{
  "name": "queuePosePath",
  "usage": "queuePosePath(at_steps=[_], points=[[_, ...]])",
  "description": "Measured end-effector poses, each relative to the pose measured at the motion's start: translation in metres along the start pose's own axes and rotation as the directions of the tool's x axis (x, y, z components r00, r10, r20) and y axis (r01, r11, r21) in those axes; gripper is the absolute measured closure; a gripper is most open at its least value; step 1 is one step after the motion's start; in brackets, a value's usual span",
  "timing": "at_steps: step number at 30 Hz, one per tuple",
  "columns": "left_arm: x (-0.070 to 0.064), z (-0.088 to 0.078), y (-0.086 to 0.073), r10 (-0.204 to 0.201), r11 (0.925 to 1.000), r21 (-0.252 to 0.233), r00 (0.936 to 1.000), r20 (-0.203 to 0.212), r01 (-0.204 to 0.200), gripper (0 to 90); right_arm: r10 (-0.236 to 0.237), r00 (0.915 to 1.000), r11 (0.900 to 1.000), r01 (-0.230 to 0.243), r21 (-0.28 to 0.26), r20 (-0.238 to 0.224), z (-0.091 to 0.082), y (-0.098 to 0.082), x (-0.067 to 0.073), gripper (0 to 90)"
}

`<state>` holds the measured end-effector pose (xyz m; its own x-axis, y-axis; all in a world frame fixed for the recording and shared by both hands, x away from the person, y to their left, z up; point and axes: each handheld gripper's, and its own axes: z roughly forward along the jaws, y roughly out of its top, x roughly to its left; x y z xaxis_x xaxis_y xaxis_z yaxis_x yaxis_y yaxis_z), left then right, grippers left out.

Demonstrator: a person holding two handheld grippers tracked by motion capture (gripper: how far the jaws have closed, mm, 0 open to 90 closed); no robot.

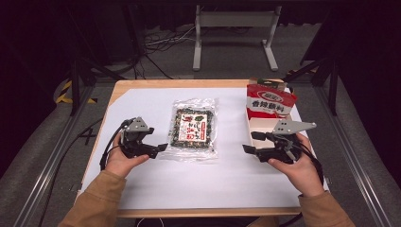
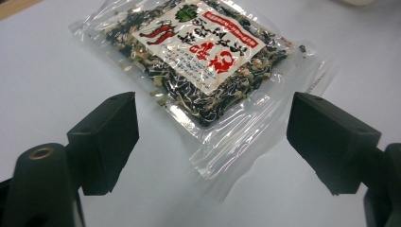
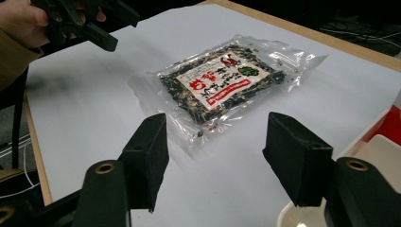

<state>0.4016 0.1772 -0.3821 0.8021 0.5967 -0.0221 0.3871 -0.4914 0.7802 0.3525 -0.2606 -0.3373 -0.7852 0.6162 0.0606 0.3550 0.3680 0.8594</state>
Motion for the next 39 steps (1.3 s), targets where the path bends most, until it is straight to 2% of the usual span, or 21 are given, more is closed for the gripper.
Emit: queuePosePath(at_steps=[4, 11, 15, 18, 22, 27, 32, 39], points=[[-0.003, 0.0, 0.001, 0.036, 0.9993, -0.013, 0.999, 0.025, -0.035, 17.5, 0.003, 0.9999, 1.0, -0.003, 0.007, -0.015, 0.005, -0.002, 0.002, 39.6], [-0.003, 0.01, -0.001, 0.039, 0.9992, 0.012, 0.9985, 0.039, -0.039, 18.4, 0.008, 0.9992, 1.0, -0.008, 0.012, -0.039, 0.011, -0.004, 0.005, 39.1], [0.001, 0.023, -0.006, -0.026, 0.9975, 0.067, 0.9993, 0.027, 0.024, 20.2, 0.015, 0.9987, 1.0, -0.014, 0.016, -0.048, 0.014, -0.005, 0.006, 38.8], [0.001, 0.031, -0.008, -0.037, 0.9923, 0.119, 0.999, 0.024, 0.034, 20.6, 0.012, 0.9986, 1.0, -0.011, 0.018, -0.052, 0.016, -0.006, 0.007, 38.6], [-0.003, 0.036, -0.009, -0.027, 0.9847, 0.173, 0.9995, 0.019, 0.023, 21.7, 0.015, 0.9981, 1.0, -0.014, 0.02, -0.06, 0.019, -0.006, 0.008, 37.9], [-0.003, 0.048, -0.013, -0.046, 0.9704, 0.239, 0.9985, 0.03, 0.037, 19.9, 0.017, 0.9976, 1.0, -0.015, 0.027, -0.067, 0.021, -0.008, 0.008, 37.7], [-0.002, 0.056, -0.018, -0.067, 0.9594, 0.276, 0.9975, 0.023, 0.058, 21.1, 0.015, 0.9973, 1.0, -0.013, 0.028, -0.072, 0.022, -0.008, 0.01, 37.3], [-0.004, 0.064, -0.02, -0.052, 0.9519, 0.304, 0.9979, 0.038, 0.038, 21.2, 0.013, 0.9968, 0.999, -0.011, 0.036, -0.079, 0.025, -0.009, 0.01, 36.4]])
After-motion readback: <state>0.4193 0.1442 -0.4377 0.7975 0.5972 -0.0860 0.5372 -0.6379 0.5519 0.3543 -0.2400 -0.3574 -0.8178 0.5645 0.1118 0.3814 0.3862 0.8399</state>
